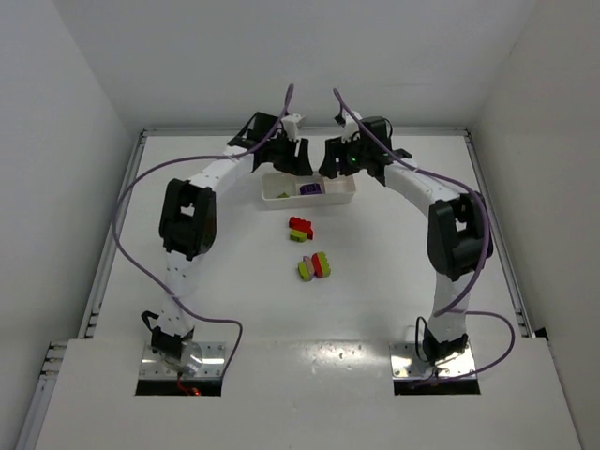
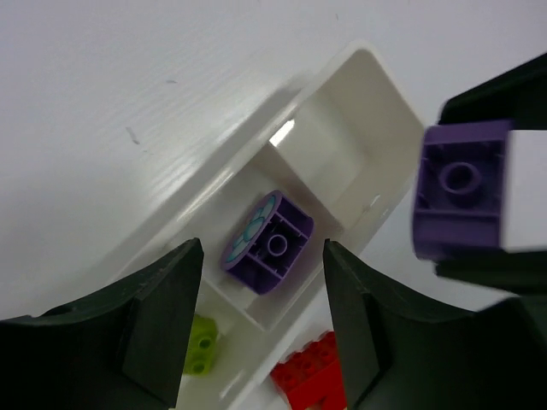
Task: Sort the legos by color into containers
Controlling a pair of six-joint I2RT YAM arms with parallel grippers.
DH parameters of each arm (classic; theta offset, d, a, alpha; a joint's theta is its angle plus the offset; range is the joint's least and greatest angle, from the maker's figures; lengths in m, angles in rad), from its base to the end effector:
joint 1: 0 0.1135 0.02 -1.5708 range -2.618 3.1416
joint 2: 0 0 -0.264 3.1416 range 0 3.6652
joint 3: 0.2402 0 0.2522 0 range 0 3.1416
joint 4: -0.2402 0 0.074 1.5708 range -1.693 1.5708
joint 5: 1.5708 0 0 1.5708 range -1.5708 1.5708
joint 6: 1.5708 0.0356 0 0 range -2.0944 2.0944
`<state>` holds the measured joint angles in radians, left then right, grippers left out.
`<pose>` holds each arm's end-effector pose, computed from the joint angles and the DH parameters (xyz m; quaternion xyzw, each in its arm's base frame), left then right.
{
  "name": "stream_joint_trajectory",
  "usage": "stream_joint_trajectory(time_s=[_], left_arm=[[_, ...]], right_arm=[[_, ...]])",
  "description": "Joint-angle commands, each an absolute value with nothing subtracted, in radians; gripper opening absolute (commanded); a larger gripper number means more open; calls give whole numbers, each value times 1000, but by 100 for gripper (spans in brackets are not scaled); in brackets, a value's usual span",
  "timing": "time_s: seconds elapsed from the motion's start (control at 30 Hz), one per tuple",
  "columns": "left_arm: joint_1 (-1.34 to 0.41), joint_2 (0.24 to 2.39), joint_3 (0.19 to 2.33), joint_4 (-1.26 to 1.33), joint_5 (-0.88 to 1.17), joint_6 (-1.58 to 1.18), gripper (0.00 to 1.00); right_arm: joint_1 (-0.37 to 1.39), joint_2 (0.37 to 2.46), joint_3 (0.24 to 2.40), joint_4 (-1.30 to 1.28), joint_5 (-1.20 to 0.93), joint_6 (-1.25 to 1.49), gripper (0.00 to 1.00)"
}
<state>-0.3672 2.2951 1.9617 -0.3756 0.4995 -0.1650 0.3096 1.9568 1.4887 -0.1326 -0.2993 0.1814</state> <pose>0.4847 -0.2047 0.2192 0.1916 0.8655 -0.3231 0.3314 0.4294 0.1484 0.2400 -0.1254 0.8685 0.2400 0.4152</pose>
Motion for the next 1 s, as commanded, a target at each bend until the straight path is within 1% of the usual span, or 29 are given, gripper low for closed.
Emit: stream_joint_trajectory(time_s=[0.0, 0.13, 0.27, 0.53, 0.77, 0.97], left_arm=[[-295, 2073, 1889, -269, 485, -230, 65], [-244, 1985, 1815, -224, 442, -262, 66], [-200, 1953, 1783, -224, 433, -262, 66], [-144, 1934, 1752, -224, 433, -262, 67], [-135, 1934, 1743, -224, 433, -262, 68], [-135, 1934, 1733, -224, 443, -262, 68]], right_arm=[[301, 1994, 1572, -78, -324, 236, 0], [314, 2049, 1629, -78, -313, 245, 0], [333, 2114, 1653, -78, -285, 245, 0], [367, 2190, 1724, -87, -213, 255, 0], [396, 2233, 1782, -143, -129, 285, 0], [405, 2252, 1782, -153, -106, 331, 0]])
